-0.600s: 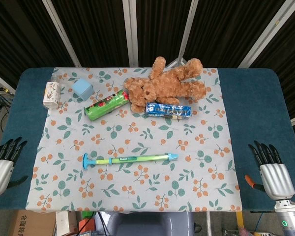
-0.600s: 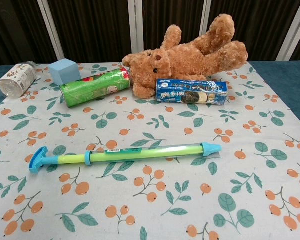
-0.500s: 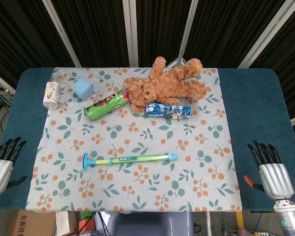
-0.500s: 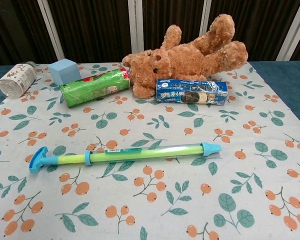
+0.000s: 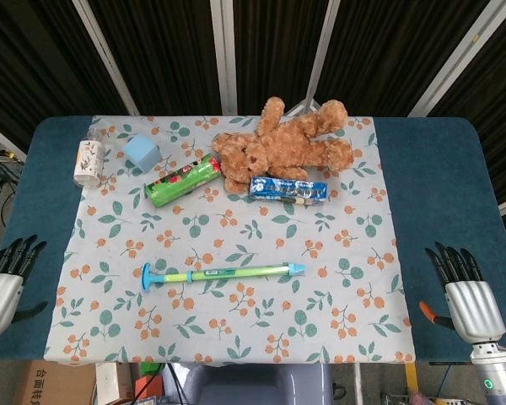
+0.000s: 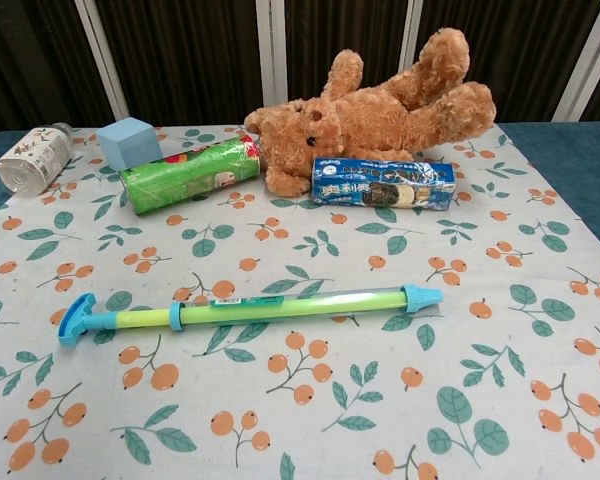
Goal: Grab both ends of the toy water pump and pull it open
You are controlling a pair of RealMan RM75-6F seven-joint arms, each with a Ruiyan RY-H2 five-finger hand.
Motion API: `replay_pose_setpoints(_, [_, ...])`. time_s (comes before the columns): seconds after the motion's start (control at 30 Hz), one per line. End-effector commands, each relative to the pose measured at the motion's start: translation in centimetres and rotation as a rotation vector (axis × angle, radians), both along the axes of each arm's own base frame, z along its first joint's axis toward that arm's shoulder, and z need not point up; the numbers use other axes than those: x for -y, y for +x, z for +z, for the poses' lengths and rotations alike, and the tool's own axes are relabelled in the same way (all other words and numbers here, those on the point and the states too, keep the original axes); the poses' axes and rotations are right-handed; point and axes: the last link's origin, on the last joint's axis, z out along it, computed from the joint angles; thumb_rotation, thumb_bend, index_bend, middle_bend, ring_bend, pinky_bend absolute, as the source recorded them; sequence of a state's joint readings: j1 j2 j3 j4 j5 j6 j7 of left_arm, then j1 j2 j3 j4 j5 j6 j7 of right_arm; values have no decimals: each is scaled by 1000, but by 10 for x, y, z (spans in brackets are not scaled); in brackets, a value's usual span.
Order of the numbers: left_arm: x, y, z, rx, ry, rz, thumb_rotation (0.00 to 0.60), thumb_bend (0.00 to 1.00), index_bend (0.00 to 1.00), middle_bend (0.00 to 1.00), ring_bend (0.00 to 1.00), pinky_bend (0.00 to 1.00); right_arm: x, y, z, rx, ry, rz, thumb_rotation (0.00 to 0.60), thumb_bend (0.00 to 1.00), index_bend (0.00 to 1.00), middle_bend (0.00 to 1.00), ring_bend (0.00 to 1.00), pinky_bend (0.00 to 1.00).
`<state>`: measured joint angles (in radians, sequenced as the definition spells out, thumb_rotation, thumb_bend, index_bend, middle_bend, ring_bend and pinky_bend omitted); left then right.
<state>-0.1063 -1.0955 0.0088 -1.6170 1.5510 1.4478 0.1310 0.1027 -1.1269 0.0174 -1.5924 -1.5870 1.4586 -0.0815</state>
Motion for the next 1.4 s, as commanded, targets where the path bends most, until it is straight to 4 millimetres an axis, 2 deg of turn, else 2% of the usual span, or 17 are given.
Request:
replay_pose_setpoints(0.03, [0, 0, 0, 3, -1, 4, 600, 37, 0, 0, 0, 119, 0, 0, -1, -2, 3, 0, 600, 247, 0, 0, 0, 0])
replay_pose_setpoints(0.3, [-1, 1, -1, -2, 0, 9, 600, 37, 27, 0, 0, 122, -1, 0, 0, 7, 8, -5, 600, 248, 0, 0, 0, 0])
replay_pose_setpoints(0.5, [-3, 5, -2, 10, -7, 11, 600, 95, 200, 28, 3, 177, -2, 3, -3, 14, 20, 6, 600, 247, 0, 0, 0, 0])
replay_pose_setpoints(0.6, [-8, 14, -6, 14, -21, 6, 600, 141, 327, 84, 34, 213, -3, 5, -4, 19, 30, 16, 600, 247, 0, 0, 0, 0])
replay_pose_setpoints(0.7, [-18, 28, -13, 13, -43, -6, 600, 166, 409, 131, 54, 227, -2, 6, -6, 26, 39, 21, 600, 247, 0, 0, 0, 0])
replay_pose_setpoints(0.87, [-40, 60, -33, -29, -95, -43, 600, 208, 428, 155, 64, 238, 0, 6, -8, 39, 47, 17, 600, 247, 0, 0, 0, 0])
replay_pose_setpoints(1.13, [-62, 110, -89, -99, -223, -70, 600, 270, 468, 189, 81, 261, 3, 5, -11, 53, 62, 4, 600, 247, 0, 0, 0, 0])
replay_pose_setpoints(1.4, [-76, 136, -134, -153, -255, -50, 600, 308, 497, 212, 102, 277, 5, 5, -13, 69, 74, -7, 600, 247, 0, 0, 0, 0])
